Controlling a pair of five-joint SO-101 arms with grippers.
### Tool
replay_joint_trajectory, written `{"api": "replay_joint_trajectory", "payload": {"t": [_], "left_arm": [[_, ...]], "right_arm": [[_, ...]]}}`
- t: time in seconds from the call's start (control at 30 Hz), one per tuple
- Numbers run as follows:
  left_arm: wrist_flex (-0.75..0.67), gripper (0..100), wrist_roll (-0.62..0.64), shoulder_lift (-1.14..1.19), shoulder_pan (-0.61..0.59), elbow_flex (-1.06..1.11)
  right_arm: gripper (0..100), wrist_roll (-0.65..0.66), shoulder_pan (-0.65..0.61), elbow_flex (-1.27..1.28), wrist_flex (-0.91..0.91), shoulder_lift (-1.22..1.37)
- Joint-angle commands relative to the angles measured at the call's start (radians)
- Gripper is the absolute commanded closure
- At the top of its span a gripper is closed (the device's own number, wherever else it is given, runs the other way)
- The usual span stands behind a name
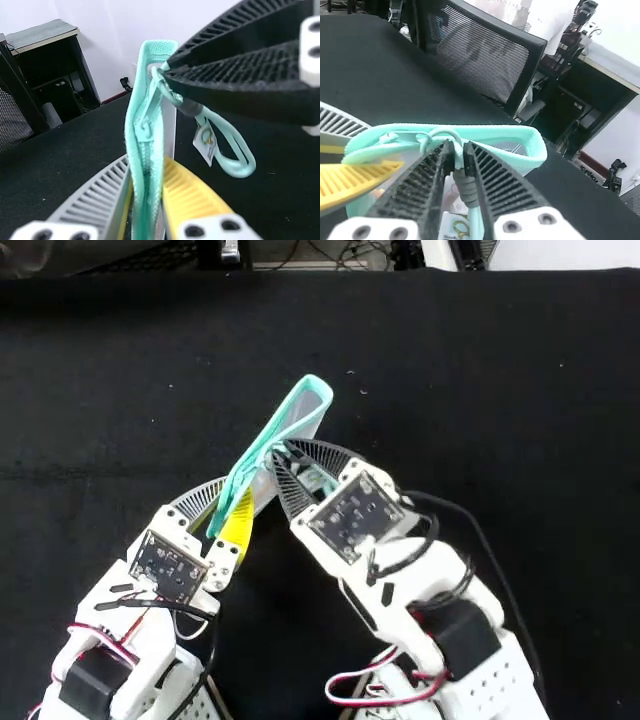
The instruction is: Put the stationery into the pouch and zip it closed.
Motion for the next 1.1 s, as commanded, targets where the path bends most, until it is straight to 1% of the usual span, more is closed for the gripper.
{"api": "replay_joint_trajectory", "payload": {"t": [0.0,0.1,0.17,0.27,0.43,0.53,0.67,0.73,0.87,1.07], "left_arm": [[0.031,97,-0.006,-0.002,-0.004,0.030],[0.032,97,-0.006,-0.002,-0.004,0.030],[0.032,97,-0.006,-0.002,-0.004,0.030],[0.032,97,-0.006,-0.002,-0.004,0.028],[0.032,97,-0.006,-0.002,-0.004,0.027],[0.032,97,-0.006,-0.002,-0.004,0.027],[0.032,97,-0.006,-0.002,-0.004,0.030],[0.032,97,-0.006,-0.002,-0.004,0.028],[0.032,97,-0.006,-0.002,-0.004,0.033],[0.032,97,-0.006,-0.002,-0.002,0.035]], "right_arm": [[94.9,0.003,0.020,0.008,0.037,-0.028],[83.8,0.003,-0.048,-0.018,0.126,-0.028],[80.5,0.005,-0.081,-0.041,0.175,-0.028],[81.9,0.011,-0.117,-0.053,0.219,-0.028],[81.8,0.005,-0.129,-0.050,0.213,-0.027],[81.8,-0.012,-0.146,-0.050,0.180,-0.025],[81.8,-0.060,-0.235,-0.051,0.133,0.024],[81.8,-0.075,-0.255,-0.050,0.091,0.076],[82.0,-0.094,-0.233,-0.054,0.028,0.159],[82.2,-0.094,-0.178,-0.051,-0.037,0.163]]}}
